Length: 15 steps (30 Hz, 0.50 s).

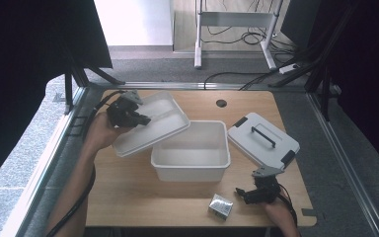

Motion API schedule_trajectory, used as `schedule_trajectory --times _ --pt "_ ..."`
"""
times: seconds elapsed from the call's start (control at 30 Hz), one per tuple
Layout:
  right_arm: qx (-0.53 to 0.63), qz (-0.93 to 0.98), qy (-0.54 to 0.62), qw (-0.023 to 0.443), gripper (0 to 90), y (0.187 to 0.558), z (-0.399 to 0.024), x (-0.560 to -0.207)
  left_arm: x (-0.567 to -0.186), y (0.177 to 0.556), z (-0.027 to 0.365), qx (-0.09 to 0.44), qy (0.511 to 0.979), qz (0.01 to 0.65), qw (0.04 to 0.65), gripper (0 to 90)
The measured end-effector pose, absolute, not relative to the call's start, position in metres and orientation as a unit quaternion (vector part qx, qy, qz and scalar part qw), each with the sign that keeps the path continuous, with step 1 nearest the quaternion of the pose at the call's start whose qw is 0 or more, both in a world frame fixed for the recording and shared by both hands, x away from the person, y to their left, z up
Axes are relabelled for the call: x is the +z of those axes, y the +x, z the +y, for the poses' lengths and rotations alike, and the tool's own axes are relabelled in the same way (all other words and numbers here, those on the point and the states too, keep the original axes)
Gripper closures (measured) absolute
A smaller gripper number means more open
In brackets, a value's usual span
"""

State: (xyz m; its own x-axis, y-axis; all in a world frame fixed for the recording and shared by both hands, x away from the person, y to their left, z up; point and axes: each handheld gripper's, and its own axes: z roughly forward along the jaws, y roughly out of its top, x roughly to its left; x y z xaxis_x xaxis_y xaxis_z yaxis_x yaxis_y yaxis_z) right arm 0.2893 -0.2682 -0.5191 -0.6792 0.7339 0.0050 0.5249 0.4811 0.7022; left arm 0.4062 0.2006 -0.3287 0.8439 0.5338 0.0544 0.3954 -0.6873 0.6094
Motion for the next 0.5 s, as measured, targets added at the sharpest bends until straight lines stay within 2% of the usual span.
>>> schedule_trajectory --times 0.5 --pt "0.349 0.847 0.371 0.15 2.3 0.289 -0.268 -0.519 -0.333 0.391 0.277 0.152 0.874 0.354 0.297 88.8"
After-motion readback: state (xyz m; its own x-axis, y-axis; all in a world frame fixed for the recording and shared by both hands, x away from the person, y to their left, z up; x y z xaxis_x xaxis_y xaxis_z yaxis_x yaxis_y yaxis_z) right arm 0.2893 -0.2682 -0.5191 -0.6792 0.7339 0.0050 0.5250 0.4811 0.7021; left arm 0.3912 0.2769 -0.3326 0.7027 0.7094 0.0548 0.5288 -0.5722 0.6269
